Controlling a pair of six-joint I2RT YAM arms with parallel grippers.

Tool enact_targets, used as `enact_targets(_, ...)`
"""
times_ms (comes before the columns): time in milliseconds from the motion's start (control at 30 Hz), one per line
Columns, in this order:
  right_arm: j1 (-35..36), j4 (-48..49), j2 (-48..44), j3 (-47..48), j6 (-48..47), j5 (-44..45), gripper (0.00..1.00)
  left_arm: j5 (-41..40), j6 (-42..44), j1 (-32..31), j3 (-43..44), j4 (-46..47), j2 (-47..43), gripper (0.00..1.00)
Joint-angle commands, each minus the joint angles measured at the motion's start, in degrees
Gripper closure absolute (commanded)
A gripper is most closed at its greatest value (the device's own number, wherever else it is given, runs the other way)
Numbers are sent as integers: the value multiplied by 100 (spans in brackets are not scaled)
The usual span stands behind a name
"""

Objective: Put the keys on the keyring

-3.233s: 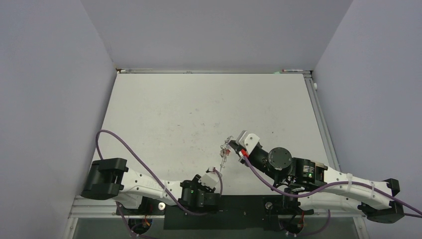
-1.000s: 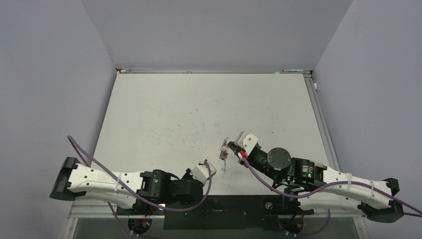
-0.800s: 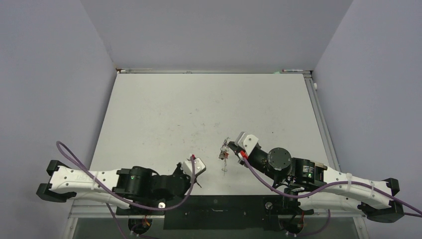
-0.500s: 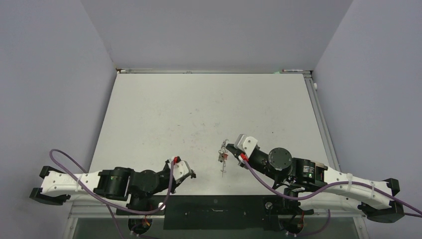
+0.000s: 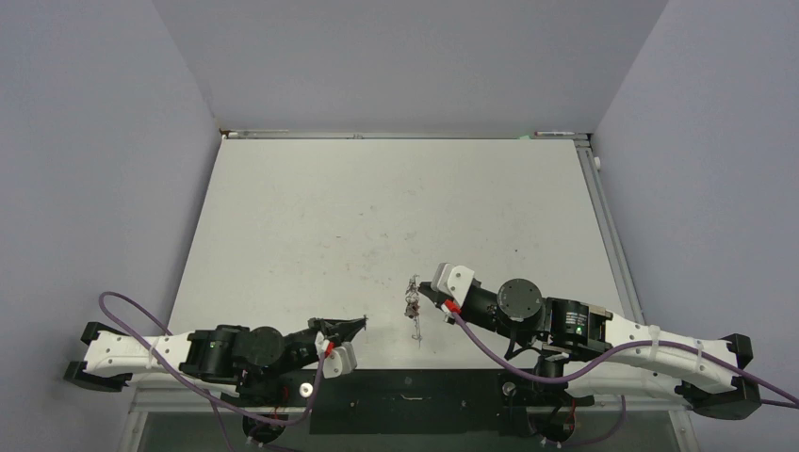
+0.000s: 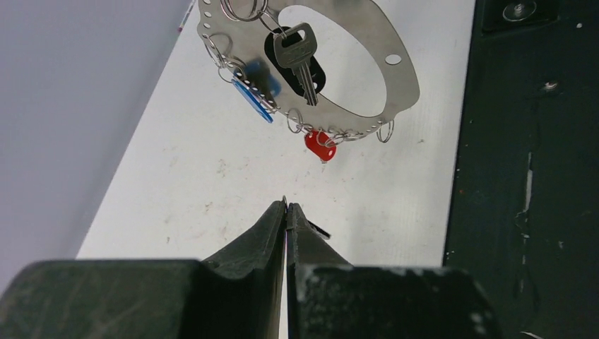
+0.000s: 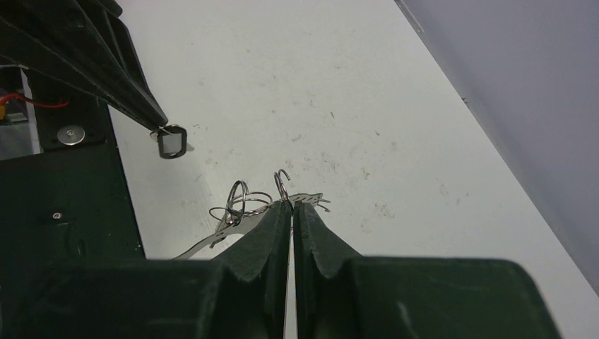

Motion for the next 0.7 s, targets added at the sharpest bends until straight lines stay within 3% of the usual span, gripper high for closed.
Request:
enact_targets(0, 30, 349, 69, 110, -77, -178, 95, -171, 944, 6, -28, 521, -103, 100)
enact_targets(467, 30, 313, 244, 102, -83, -462, 95, 745, 1599, 120, -288, 1187, -291, 100)
enact_targets(567, 30, 322, 263, 77, -68, -572, 95, 886, 1557, 464, -377, 1453, -194, 100)
enact_targets(667, 30, 281, 329, 94, -68, -740, 95, 1562, 1316, 1082, -293, 1537, 3, 100)
